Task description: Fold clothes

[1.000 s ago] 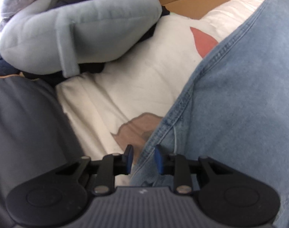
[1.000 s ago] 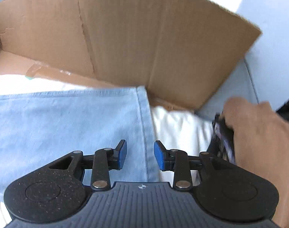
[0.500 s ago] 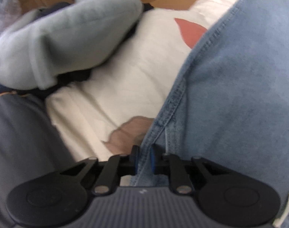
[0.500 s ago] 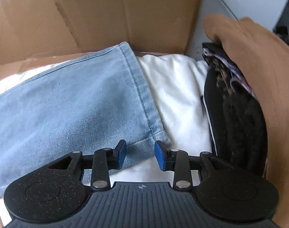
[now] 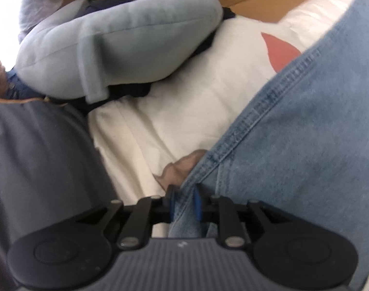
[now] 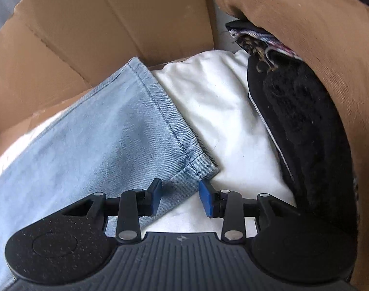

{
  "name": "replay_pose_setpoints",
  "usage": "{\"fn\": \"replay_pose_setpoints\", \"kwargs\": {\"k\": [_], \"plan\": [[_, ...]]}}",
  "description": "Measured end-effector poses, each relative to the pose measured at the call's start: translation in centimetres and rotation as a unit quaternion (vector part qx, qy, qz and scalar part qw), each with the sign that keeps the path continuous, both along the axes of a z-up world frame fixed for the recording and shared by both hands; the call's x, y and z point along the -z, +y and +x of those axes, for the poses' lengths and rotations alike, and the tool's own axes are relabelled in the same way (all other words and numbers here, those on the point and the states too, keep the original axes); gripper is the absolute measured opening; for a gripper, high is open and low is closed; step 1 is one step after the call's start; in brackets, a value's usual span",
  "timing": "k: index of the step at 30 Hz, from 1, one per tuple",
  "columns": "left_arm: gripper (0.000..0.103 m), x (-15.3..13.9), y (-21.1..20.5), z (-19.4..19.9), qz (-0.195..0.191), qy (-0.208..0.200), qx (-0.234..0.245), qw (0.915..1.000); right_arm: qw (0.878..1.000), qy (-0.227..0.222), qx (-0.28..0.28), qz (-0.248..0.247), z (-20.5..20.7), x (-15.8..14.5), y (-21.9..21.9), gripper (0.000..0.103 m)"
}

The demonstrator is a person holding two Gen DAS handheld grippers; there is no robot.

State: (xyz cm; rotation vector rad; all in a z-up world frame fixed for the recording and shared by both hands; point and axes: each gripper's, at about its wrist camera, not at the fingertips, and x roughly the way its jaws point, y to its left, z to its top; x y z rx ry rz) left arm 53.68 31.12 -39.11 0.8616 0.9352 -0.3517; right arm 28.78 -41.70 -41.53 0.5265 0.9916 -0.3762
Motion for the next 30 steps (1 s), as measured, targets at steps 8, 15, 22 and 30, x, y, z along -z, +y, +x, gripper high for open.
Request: {"fn": "replay_pose_setpoints", "kwargs": {"k": [8,15,22,30], "plan": [[0.021,-2.8,-0.4,-2.4,-0.033,-0.01,-0.036,0.9987,1.0,-0.027,0.011,0.006,-1.2,-0.9,-1.0,0.0],[0.022,-4.5,-3.1,-7.1,-0.077,0.007,-0.036,0.9963,0.999,-0.034,0.002,0.019,-1.6,-1.6,-1.4,0.0],[0.029,-4.6,-3.5,-11.0,-0.113,0.023,-0.031,0.9928,0.999,-0.03,0.021,0.036,-2.1,-0.6,-1.2,0.052],[0.029,-4.5,-6.0,-15.9,-0.158,0.045,-0.01,0.9863,0.998,-0.043,0.045,0.029,-1.6,0.9,-1.0,0.054]]}}
